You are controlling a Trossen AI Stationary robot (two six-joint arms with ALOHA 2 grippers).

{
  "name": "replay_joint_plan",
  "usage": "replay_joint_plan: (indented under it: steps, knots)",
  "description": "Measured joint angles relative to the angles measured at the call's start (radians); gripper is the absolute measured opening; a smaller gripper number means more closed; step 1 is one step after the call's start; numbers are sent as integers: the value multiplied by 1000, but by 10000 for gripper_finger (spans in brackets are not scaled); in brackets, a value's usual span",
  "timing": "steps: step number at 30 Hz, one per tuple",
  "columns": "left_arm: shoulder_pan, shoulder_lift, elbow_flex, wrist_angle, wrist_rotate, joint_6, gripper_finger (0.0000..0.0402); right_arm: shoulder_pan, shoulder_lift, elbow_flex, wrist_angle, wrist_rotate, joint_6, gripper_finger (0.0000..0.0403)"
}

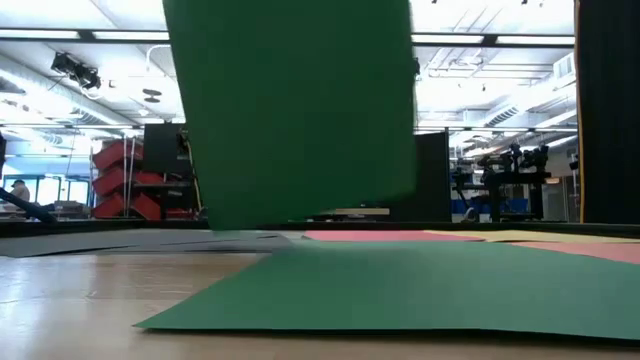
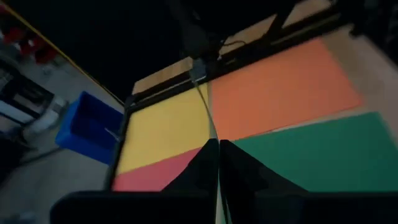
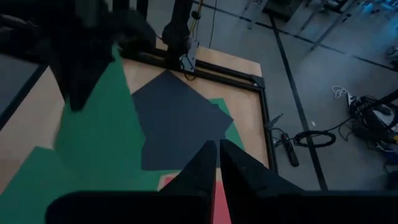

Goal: Organize paper
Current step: Stack the green colored paper on top of the green colored paper

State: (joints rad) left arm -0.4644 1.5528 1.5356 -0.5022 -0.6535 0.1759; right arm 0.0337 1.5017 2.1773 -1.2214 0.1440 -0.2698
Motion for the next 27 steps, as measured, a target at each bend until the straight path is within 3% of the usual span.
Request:
replay_joint_plan:
  steps: [8, 15, 27]
  knots:
    - [6, 74, 0, 140, 23, 191, 0, 79, 0, 0, -37, 58, 60, 0]
    - [5, 80, 0, 177, 48, 239, 0, 129, 0, 0, -42, 92, 104, 0]
    - [5, 248, 0, 289, 123, 267, 0, 175, 2, 0, -52, 102, 161, 0]
